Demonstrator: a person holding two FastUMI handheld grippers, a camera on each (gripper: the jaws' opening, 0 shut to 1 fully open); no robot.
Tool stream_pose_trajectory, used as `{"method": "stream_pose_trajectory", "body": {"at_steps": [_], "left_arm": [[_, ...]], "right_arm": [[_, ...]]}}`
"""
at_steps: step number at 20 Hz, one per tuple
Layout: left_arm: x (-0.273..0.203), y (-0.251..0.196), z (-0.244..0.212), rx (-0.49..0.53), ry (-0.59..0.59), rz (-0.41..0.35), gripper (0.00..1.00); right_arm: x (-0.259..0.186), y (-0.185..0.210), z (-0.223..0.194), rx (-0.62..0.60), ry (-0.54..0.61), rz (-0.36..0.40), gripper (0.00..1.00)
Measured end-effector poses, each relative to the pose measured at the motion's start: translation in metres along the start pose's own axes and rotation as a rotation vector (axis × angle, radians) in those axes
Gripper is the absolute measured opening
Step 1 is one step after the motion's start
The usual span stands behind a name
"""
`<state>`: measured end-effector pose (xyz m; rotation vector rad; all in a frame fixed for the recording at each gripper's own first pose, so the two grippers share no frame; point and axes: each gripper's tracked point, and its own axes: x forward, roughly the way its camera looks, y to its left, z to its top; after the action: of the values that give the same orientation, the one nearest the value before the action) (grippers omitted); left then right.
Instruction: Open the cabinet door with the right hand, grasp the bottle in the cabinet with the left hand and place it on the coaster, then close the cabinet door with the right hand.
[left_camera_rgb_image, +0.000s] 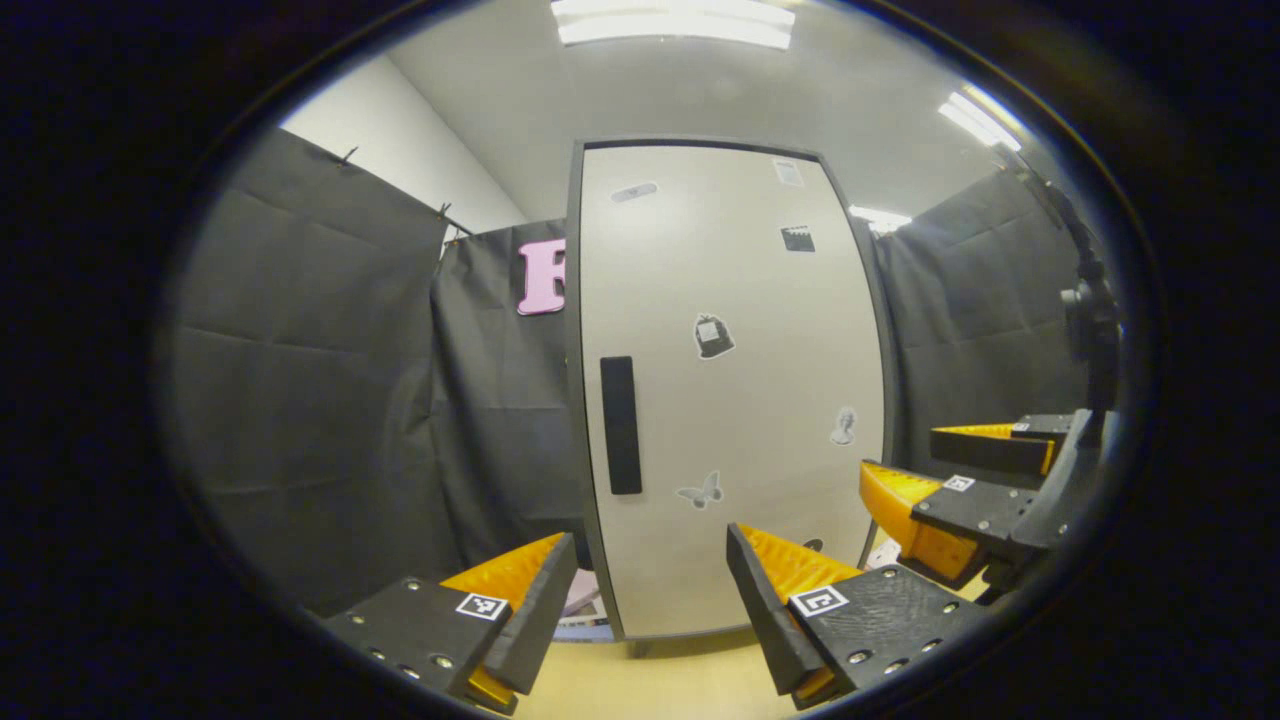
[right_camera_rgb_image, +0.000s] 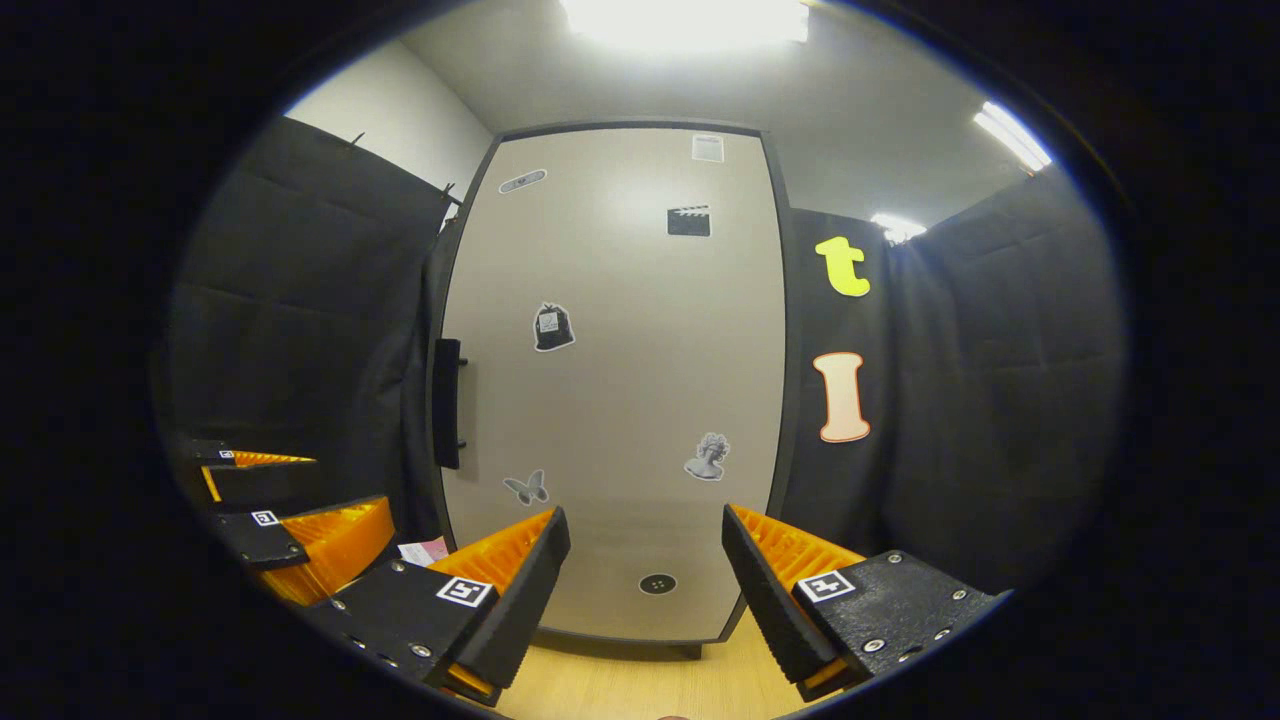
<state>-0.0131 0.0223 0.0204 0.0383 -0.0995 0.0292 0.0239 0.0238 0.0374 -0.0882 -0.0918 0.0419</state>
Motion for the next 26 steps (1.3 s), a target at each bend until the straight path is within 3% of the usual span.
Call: {"method": "stream_pose_trajectory", "body": {"at_steps": [5, 6, 14, 17, 23, 24, 26], "left_arm": [[-0.029, 0.020, -0.011, -0.025, 0.024, 0.039, 0.86], [-0.036, 0.023, -0.013, -0.025, 0.027, 0.043, 0.86], [-0.109, 0.058, -0.037, -0.006, 0.070, 0.140, 0.86], [-0.131, 0.073, -0.048, 0.005, 0.095, 0.173, 0.86], [-0.142, 0.087, -0.073, 0.004, 0.149, 0.196, 0.86], [-0.142, 0.088, -0.074, 0.003, 0.147, 0.195, 0.86], [-0.142, 0.089, -0.073, 0.006, 0.140, 0.193, 0.86]], "right_arm": [[0.014, 0.021, 0.018, -0.004, -0.013, 0.057, 0.92], [0.017, 0.029, 0.025, -0.004, -0.029, 0.075, 0.95], [0.066, 0.119, 0.053, 0.022, -0.083, 0.229, 0.95], [0.096, 0.152, 0.043, 0.077, -0.037, 0.251, 0.96], [0.142, 0.189, 0.034, 0.061, -0.004, 0.244, 0.95], [0.144, 0.191, 0.037, 0.057, -0.005, 0.240, 0.92], [0.147, 0.194, 0.037, 0.017, -0.017, 0.232, 0.72]]}}
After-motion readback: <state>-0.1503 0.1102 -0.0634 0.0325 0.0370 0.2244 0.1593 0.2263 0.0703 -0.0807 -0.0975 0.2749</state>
